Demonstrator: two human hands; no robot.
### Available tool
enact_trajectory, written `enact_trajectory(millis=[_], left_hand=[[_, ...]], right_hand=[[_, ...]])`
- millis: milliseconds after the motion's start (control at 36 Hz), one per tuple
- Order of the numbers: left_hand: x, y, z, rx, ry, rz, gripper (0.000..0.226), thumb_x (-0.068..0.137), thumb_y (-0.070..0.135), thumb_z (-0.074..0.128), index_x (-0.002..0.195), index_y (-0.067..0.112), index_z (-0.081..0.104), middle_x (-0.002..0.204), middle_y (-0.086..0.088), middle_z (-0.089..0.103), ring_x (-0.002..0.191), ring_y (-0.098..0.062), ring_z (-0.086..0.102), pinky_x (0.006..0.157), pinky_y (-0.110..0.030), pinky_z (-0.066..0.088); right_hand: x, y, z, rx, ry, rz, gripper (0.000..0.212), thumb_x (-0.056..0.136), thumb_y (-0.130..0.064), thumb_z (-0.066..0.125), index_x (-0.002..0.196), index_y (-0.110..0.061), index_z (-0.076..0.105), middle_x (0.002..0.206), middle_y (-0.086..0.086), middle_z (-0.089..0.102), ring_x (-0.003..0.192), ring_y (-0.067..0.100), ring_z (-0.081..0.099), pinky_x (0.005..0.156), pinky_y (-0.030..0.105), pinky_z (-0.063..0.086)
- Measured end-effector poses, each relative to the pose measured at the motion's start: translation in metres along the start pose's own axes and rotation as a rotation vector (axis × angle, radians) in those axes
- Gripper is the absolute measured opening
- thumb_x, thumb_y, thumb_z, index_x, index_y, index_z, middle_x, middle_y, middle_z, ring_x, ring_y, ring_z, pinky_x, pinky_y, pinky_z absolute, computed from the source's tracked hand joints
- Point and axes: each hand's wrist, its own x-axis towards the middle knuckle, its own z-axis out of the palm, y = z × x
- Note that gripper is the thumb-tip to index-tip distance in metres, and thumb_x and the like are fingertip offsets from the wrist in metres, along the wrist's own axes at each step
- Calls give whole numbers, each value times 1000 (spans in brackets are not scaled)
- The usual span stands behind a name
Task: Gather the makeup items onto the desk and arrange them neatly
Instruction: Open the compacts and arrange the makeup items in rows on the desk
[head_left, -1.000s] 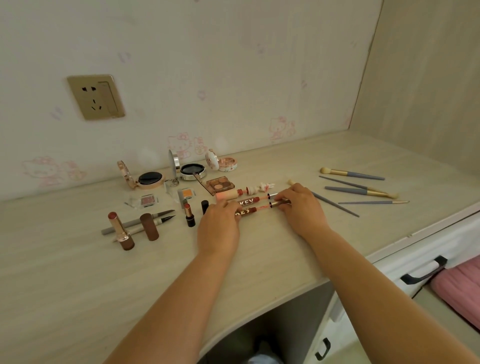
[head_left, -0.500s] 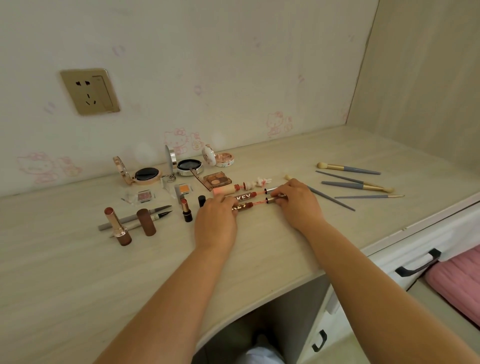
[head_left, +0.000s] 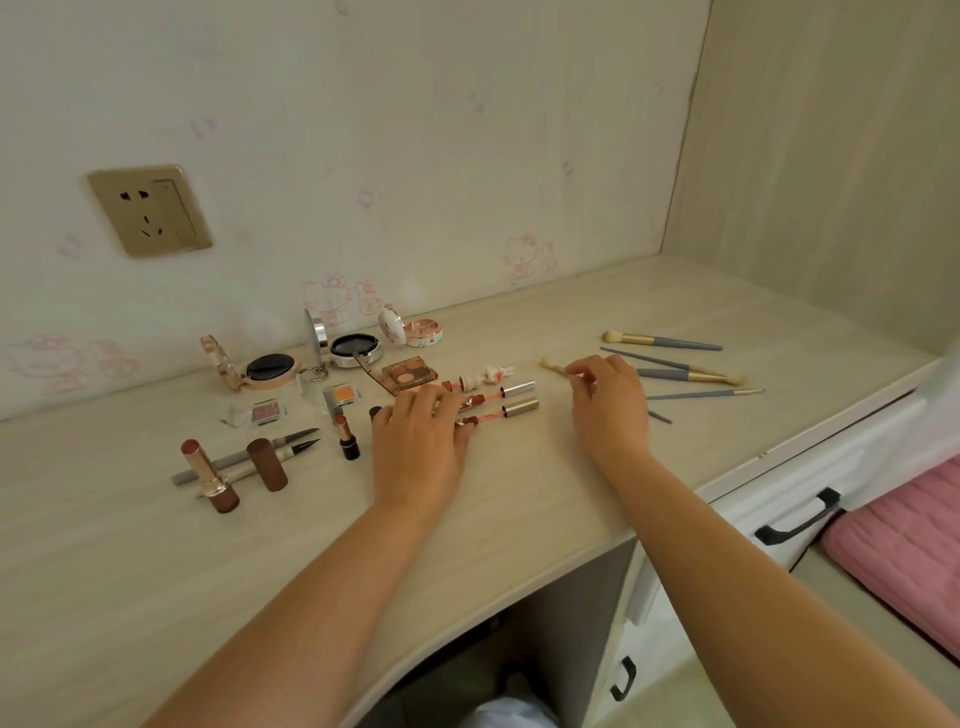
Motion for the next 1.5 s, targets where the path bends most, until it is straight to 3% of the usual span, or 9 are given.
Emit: enact_trajectory(millis=[111,278,389,528,639,917,1028,1278,1500], left_hand=[[12,29,0,-36,-3,102,29,86,28,60,114,22,61,113,2,59,104,-24,53,85,-38,39],[39,86,19,-49,-177,264,39,94,40,40,131,29,48,135,8,47,124,-19,36,104,-39,26],[50,114,33,-22,-286,325,46,95,48,31,138,32,38,147,6,34,135,-18,25,110,-44,12],[58,132,45,26,-454,356,55,93,59,19,144,37,22,155,7,16,143,-17,10,112,-55,-4],[55,131,49,35,-536,337,59,92,61,15,145,35,22,155,6,19,144,-16,10,112,-55,-7],[40,123,37,23,-506,386,59,92,61,19,142,33,29,151,1,27,141,-15,20,113,-53,-9],[36,116,33,15,-526,401,59,92,62,19,143,34,26,153,2,23,142,-15,18,113,-51,-10],[32,103,28,24,-528,420,59,92,61,18,144,34,25,154,2,22,141,-16,20,113,-50,-9],[38,95,29,32,-521,434,60,92,61,19,144,32,26,152,1,25,141,-18,22,112,-49,-10]], right_hand=[[5,26,-29,-47,53,73,21,95,-15,47,107,-16,64,111,3,58,110,22,47,88,30,38],[18,62,-62,-244,-25,151,25,97,-19,42,110,-16,64,110,7,58,108,26,45,82,35,41],[24,75,-69,-357,-116,217,28,97,-25,38,111,-18,62,109,8,59,109,26,46,76,32,38],[27,82,-71,-398,-123,261,28,97,-29,39,110,-14,58,114,9,58,108,28,50,80,32,39],[27,78,-74,-487,-155,299,32,96,-29,39,117,-8,52,115,14,54,108,30,50,81,35,41],[20,62,-78,-728,-341,420,30,94,-11,39,121,-2,48,121,12,55,109,23,55,77,26,43],[10,55,-79,-722,-367,383,32,94,-10,39,125,-1,42,123,16,51,111,27,52,88,30,44],[6,37,-66,-577,-418,119,23,93,-8,42,115,-7,48,117,14,52,107,29,51,78,30,39],[23,38,-35,-267,-282,141,17,92,-15,48,106,-14,56,108,7,60,97,23,56,75,29,43]])
